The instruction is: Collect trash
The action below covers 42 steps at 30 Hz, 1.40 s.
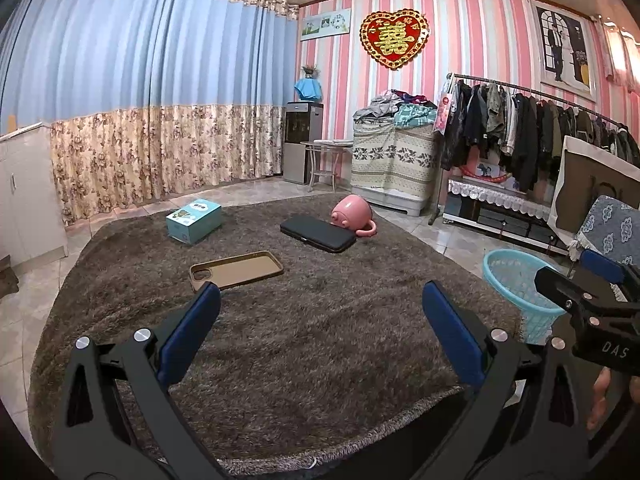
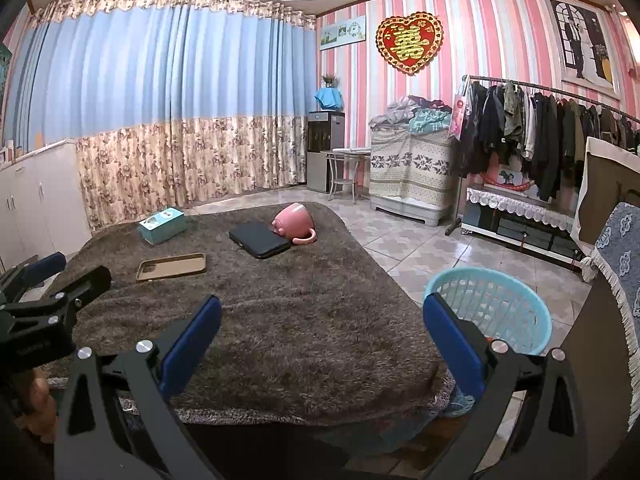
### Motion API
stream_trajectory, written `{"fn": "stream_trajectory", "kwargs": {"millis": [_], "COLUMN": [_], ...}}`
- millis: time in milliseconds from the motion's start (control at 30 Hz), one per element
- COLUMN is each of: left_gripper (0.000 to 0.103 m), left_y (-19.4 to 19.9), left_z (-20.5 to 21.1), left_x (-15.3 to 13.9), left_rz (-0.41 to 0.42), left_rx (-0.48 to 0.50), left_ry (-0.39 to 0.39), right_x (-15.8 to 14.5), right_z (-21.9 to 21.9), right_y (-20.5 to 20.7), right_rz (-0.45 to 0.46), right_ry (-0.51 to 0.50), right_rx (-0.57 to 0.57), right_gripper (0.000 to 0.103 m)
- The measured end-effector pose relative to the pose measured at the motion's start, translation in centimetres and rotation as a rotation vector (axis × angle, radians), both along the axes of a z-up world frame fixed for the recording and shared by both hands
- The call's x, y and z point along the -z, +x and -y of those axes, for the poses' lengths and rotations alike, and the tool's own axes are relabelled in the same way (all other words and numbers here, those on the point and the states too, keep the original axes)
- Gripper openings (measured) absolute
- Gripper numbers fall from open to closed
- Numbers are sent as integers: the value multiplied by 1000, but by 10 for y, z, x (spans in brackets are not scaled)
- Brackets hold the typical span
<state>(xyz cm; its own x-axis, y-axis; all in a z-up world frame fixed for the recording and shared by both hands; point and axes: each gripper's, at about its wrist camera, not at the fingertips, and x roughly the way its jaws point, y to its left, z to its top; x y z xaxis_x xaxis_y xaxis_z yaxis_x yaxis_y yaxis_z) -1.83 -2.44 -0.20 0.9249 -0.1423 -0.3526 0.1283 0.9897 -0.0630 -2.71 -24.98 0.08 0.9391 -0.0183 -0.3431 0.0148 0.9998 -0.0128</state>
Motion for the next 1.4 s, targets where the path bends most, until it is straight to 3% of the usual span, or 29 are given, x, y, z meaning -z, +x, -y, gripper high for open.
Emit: {"fn": "stream_trajectory", "kwargs": {"millis": [1400], "left_gripper": [98], "left_y": [-3], "left_z": [-2], "left_x": [-14], "left_rz": [29], "left_rx": [-9], "left_ry": [7], "right_x": [-2], "right_z": [-2], "right_y": [-2], "right_rz": [46], "right_ry": [15], "right_rx": [5], "right_gripper": [99]}}
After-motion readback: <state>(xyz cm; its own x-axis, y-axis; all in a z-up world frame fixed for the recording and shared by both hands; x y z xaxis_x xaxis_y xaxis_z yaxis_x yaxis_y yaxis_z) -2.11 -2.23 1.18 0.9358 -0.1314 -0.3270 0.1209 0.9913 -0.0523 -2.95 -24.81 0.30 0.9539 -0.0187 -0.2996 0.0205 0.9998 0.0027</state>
